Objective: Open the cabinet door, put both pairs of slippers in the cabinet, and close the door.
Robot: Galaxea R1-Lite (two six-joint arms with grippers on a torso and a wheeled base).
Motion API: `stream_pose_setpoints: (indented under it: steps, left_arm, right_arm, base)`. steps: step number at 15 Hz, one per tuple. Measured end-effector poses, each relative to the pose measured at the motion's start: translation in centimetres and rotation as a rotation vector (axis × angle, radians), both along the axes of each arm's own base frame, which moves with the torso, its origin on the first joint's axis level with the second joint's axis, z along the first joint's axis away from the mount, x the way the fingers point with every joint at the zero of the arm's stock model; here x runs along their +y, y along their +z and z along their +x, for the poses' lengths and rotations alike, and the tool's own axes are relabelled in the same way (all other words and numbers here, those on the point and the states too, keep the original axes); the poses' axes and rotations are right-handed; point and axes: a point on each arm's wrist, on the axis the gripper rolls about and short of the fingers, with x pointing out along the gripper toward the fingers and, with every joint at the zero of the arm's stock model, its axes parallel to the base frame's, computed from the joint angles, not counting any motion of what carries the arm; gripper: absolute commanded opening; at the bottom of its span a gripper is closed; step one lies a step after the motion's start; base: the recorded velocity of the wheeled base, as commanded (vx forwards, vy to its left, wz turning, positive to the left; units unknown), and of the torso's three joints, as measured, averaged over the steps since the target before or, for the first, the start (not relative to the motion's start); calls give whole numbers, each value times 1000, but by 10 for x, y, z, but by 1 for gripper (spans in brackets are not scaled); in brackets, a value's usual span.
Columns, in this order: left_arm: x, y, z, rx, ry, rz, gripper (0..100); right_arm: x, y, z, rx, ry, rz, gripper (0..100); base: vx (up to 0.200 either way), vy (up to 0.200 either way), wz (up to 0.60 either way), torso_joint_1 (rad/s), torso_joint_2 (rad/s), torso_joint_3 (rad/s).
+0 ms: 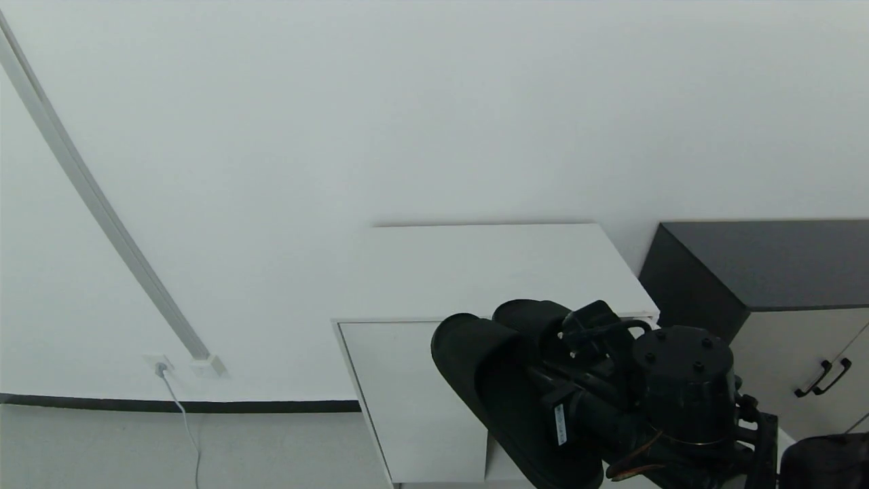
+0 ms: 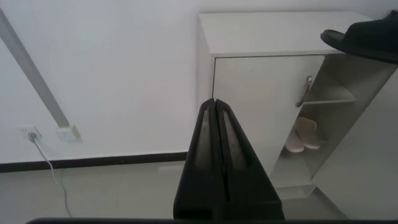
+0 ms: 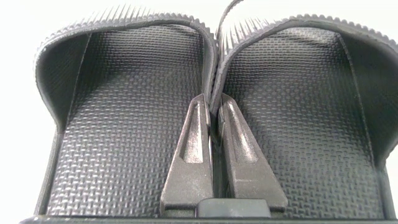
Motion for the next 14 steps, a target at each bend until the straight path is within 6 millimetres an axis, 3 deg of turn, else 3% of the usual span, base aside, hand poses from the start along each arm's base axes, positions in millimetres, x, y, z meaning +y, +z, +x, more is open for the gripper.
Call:
stream_pose_setpoints:
  steps: [4,14]
  left_arm:
    - [0,0,0,-1,0,0,0]
    - [0,0,0,-1,1,-8,0]
  right_arm:
    - [0,-2,1,-3,0,-6,0]
    - [0,-6,-1,-3,1,-11,0]
  base:
    - [0,-200,0,1,5,1]
    - [0,0,0,0,0,0]
